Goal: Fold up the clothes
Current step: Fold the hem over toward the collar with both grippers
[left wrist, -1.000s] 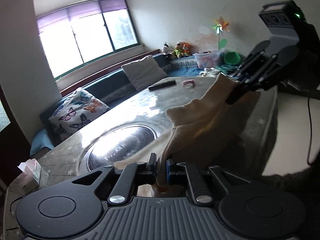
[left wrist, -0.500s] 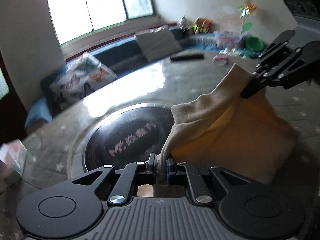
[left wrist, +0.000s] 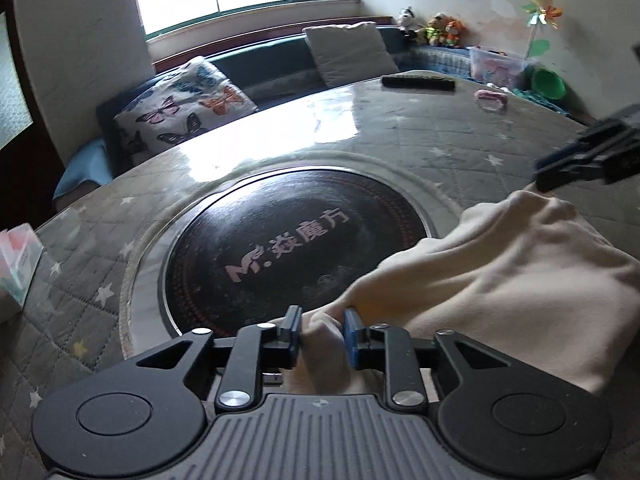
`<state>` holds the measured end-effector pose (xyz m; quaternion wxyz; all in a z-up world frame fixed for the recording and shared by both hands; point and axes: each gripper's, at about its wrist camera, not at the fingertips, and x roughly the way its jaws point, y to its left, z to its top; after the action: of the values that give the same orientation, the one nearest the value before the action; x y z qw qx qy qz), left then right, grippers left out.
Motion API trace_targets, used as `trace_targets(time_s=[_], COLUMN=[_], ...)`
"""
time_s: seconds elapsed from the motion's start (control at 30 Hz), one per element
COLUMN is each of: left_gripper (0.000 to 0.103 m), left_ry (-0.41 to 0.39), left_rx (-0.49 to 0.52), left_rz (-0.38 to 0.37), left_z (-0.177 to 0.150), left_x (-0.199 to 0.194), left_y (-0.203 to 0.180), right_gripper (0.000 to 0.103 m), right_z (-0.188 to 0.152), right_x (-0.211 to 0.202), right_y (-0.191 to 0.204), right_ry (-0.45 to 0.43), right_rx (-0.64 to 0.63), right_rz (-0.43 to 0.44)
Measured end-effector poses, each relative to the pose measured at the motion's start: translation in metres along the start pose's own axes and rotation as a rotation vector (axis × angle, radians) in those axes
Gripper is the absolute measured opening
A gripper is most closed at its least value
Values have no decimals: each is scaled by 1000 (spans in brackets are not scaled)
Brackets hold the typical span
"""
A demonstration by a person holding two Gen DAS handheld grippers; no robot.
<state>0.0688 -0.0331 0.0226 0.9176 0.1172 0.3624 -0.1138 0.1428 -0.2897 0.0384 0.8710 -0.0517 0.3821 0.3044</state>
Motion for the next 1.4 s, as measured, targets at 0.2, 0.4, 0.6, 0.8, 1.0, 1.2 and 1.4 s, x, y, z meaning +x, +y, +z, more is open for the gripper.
trace_targets(time_s=[0.2, 0.4, 0.6, 0.8, 1.0, 1.2, 1.4], left_gripper=[34, 33, 31, 29, 28, 27, 26], left_ry=[1, -46, -93, -70, -18, -15, -41], left_rx=[-46, -105, -90, -25, -35, -57, -46], left_rz=[53, 97, 30, -69, -75, -73, -103], left_z=[5, 14, 20, 21, 17, 16, 23], left_x=[5, -13, -35, -26, -2, -1, -5], left_y=[5, 7, -9, -39, -44, -40, -48], right_gripper=[32, 29, 17, 7, 7, 16, 17], right_z=[-25, -40, -43, -41, -36, -41, -26], right_x=[-24, -16, -11, -20, -22, -6, -26], right_y=[-5, -14, -9, 2, 10, -3, 13], right_ry=[-20, -3, -15, -64, -112, -75, -132], right_rx=[42, 116, 121, 79, 19, 72, 35], right_rz=[-9, -13, -29, -99, -155, -177, -120])
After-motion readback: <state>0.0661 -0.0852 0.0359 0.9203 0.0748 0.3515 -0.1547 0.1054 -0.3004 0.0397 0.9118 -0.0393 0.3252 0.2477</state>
